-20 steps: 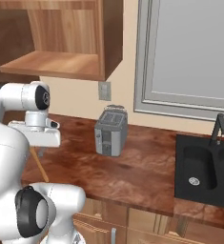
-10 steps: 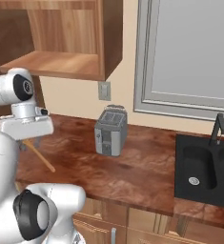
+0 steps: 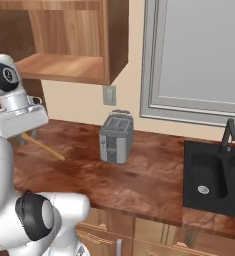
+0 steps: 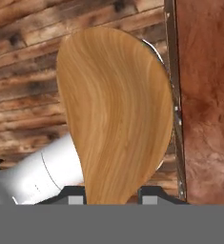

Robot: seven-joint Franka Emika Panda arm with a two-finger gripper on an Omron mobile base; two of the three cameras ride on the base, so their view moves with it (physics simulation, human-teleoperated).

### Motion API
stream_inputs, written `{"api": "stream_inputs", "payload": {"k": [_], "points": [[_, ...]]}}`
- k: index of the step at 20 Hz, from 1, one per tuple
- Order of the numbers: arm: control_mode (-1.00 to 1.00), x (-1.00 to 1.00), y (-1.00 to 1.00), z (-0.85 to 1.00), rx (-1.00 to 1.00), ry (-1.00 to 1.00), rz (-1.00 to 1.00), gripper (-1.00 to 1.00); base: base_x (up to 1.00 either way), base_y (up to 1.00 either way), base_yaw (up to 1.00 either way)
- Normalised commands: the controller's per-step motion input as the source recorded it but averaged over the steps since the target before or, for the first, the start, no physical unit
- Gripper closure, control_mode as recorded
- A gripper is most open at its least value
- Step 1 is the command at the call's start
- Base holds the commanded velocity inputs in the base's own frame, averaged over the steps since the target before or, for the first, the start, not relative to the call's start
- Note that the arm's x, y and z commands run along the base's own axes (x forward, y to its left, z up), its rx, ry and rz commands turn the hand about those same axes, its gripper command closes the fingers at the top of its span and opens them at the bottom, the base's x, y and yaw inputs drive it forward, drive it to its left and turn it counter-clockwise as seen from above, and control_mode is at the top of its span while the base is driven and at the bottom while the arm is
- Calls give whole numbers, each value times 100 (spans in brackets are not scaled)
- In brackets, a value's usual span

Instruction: Organize the utensils by type. Pick up the wooden spoons from the counter and place them in the open cabinet. Then pick up the metallic utensils from the counter and place them in the open drawer.

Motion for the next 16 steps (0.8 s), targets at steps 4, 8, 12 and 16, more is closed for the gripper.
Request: {"api": "stream_inputs", "payload": {"k": [4,8,12,16], "points": [[-100,-6,0,46,0,-12,20,100,0,0,0],[-100,-3,0,38,0,-11,16,100,0,0,0],[-100,0,0,38,0,-9,15,100,0,0,0],[-100,0,-2,32,0,-23,23,100,0,0,0]]}}
